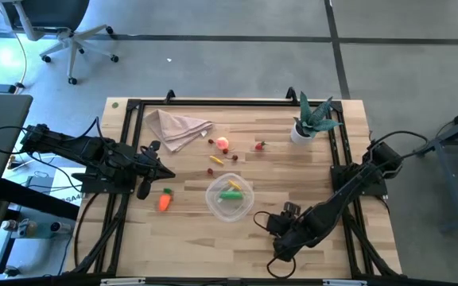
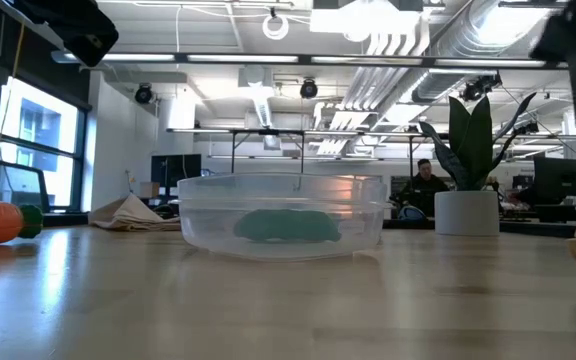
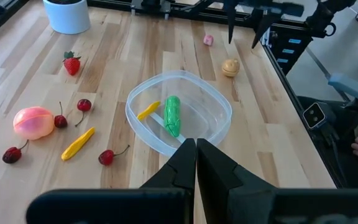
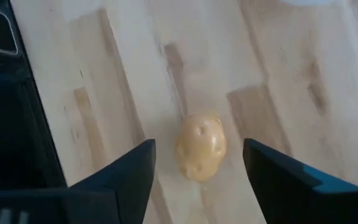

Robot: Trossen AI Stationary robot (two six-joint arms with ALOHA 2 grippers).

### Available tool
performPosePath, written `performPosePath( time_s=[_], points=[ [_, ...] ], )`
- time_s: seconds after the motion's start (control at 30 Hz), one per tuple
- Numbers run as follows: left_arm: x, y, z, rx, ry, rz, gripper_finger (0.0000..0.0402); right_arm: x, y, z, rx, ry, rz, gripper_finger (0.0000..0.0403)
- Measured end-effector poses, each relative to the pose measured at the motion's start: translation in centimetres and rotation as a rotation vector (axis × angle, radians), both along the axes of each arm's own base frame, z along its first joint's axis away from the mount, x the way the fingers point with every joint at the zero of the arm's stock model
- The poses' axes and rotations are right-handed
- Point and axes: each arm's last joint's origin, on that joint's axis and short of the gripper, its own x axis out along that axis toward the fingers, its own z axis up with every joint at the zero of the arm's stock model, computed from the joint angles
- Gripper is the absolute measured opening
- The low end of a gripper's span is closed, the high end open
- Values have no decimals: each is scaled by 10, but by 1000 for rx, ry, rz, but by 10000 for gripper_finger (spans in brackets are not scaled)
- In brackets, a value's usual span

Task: Pick and placing Produce into tupperware
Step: Put the potato into the transparent bin

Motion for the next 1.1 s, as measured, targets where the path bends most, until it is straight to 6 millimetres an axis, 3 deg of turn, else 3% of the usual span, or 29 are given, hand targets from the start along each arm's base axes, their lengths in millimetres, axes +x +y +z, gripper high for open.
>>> performPosePath(
  time_s=[0.23, 0.5, 1.1],
  points=[
    [0, 0, 0, 0, 0, 0, 5, -8, -4, -36, 60, 22, -5, 238],
    [0, 0, 0, 0, 0, 0, 5, -13, -8, -58, 119, 9, 7, 238],
    [0, 0, 0, 0, 0, 0, 5, -1, -21, -73, 172, -17, 18, 238]
  ],
)
